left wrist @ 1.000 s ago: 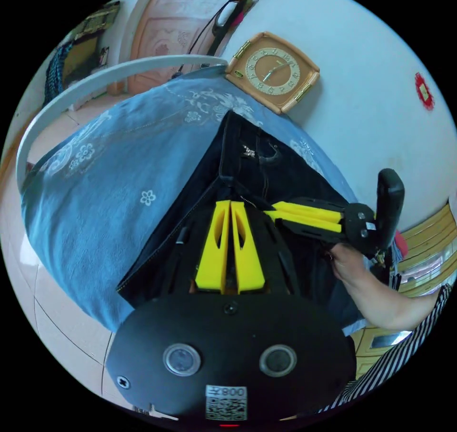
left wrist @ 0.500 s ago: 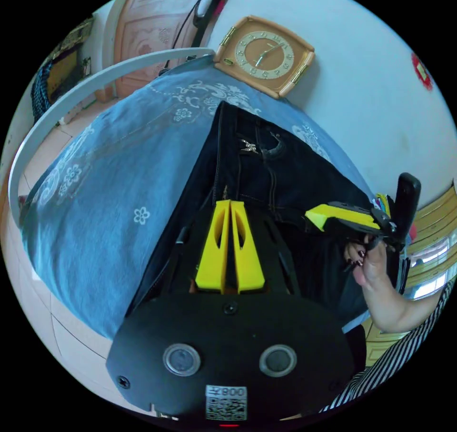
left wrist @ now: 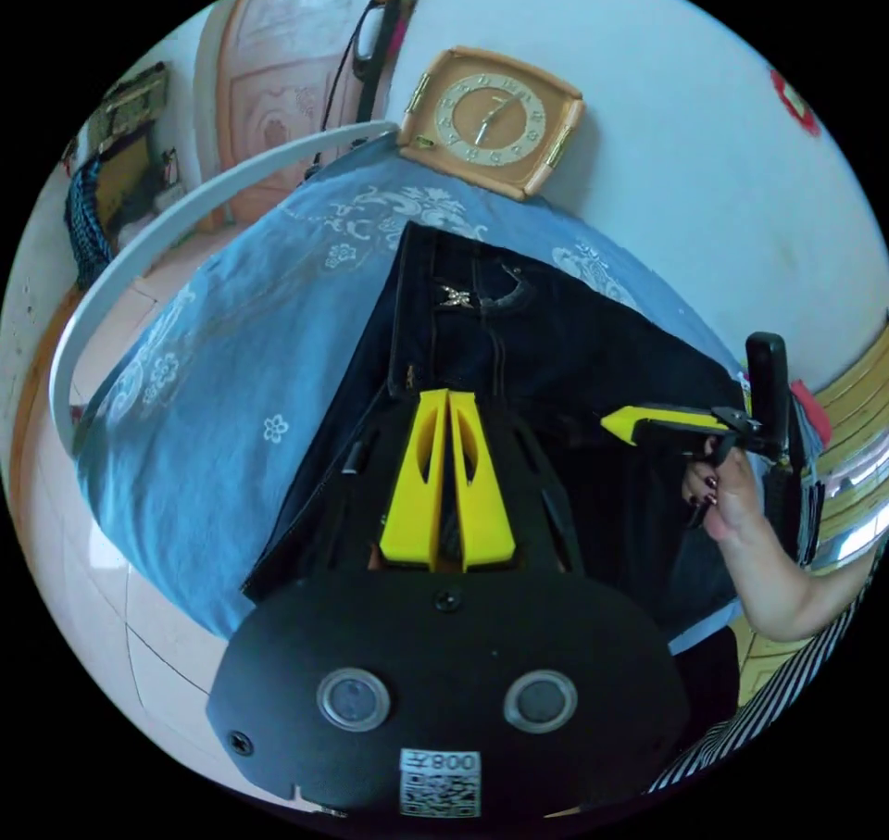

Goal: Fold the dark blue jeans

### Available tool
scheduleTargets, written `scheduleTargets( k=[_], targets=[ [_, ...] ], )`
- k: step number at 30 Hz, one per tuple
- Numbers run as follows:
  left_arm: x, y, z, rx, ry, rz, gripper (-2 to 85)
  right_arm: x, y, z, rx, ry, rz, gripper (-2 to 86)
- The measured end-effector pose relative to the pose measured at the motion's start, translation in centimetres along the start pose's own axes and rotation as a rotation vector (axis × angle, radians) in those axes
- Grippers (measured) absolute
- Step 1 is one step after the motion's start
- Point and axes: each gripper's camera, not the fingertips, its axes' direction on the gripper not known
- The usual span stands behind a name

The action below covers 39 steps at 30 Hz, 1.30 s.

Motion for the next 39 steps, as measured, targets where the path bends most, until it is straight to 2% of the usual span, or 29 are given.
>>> scheduleTargets(
  k=[2,7,11,13,16,20,24,26,29,30,31,32,35,39],
  targets=[
    [4.4,-0.2,0.4,0.019,0.064,0.110,2.1,3.6,4.3,-5.3,0.094,0.079,0.084,1.5],
    [14.7,-1.5,4.3,-0.047,0.156,0.368,6.3,16.8,20.6,-22.4,0.263,0.422,0.582,5.8],
    [23.3,-2.9,8.5,-0.117,0.227,0.564,8.3,22.6,30.3,-32.1,0.440,0.550,0.867,7.8],
    [26.8,-3.3,10.3,-0.162,0.186,0.654,9.0,25.5,34.2,-36.1,0.513,0.602,0.973,8.2],
    [31.1,-3.6,13.3,-0.220,0.057,0.731,9.1,29.0,36.5,-38.8,0.551,0.624,1.016,7.9],
    [34.8,-4.4,15.0,-0.249,0.018,0.735,7.3,33.4,38.0,-40.1,0.461,0.657,1.076,6.2],
    [37.3,-5.3,16.2,-0.265,0.010,0.730,4.0,35.4,39.7,-41.8,0.410,0.711,1.025,1.8],
    [38.6,-6.1,16.5,-0.273,0.034,0.698,2.5,35.9,40.3,-43.2,0.354,0.699,0.995,0.9],
    [39.7,-7.2,16.0,-0.237,0.097,0.643,1.8,35.3,41.1,-46.6,0.370,0.685,0.883,0.2],
    [40.0,-7.4,15.9,-0.233,0.106,0.641,1.7,34.8,41.3,-47.9,0.380,0.729,0.862,0.1],
    [40.5,-7.7,16.1,-0.237,0.111,0.644,1.7,34.4,41.5,-49.0,0.339,0.899,0.864,0.0],
    [41.2,-7.8,16.6,-0.255,0.107,0.656,1.7,34.4,41.8,-49.4,0.314,0.954,0.870,0.0],
    [43.0,-7.9,19.1,-0.315,0.063,0.674,2.3,36.1,43.9,-50.4,0.314,0.800,0.866,0.0],
    [44.6,-8.7,19.8,-0.314,0.065,0.632,4.0,35.9,44.7,-47.5,0.105,0.822,0.737,0.4]
  ],
)
